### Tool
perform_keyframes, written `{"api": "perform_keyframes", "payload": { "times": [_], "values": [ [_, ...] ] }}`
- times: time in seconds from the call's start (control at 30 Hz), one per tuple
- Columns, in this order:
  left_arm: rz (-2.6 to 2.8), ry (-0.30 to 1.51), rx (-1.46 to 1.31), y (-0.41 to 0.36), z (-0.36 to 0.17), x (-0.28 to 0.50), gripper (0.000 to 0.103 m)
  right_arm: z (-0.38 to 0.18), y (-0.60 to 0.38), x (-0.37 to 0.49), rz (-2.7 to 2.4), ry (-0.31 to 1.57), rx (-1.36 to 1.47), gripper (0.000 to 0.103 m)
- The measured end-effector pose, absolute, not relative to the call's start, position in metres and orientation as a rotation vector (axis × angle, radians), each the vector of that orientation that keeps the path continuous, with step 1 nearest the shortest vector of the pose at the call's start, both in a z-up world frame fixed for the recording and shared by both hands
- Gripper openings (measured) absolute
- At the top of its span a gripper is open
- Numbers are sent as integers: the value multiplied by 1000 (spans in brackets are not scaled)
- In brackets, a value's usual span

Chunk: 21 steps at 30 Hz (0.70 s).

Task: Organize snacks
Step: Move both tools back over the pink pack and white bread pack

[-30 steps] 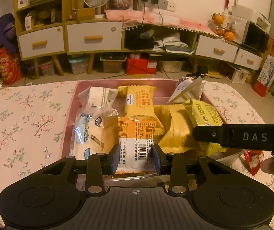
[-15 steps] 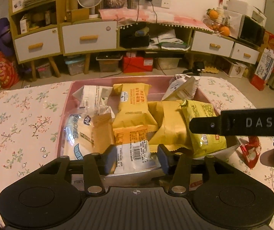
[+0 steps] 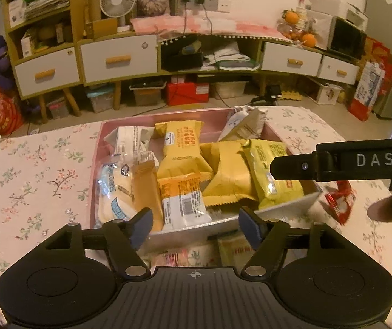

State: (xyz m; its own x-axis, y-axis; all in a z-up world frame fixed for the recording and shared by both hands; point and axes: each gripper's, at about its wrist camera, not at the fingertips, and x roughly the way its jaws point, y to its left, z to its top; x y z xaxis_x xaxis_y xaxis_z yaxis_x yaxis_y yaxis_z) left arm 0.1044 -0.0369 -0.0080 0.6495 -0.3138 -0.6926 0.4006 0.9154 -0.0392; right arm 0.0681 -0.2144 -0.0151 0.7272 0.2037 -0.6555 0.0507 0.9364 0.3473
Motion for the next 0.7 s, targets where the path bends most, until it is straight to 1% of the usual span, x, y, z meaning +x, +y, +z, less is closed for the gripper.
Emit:
{"api": "perform_keyframes", "payload": {
  "times": [0.17,0.33,0.47,0.7],
  "values": [
    [-420,765,139,-30,-3,91,82,-15,-216,59,71,765,329,89],
    [-416,762,192,-23,-3,77,86,-15,-216,50,57,773,298,92],
    [-402,760,221,-14,-5,69,87,-16,-215,41,49,777,267,96],
    [-378,755,274,8,-14,58,91,-24,-202,28,67,791,186,97]
  ]
}}
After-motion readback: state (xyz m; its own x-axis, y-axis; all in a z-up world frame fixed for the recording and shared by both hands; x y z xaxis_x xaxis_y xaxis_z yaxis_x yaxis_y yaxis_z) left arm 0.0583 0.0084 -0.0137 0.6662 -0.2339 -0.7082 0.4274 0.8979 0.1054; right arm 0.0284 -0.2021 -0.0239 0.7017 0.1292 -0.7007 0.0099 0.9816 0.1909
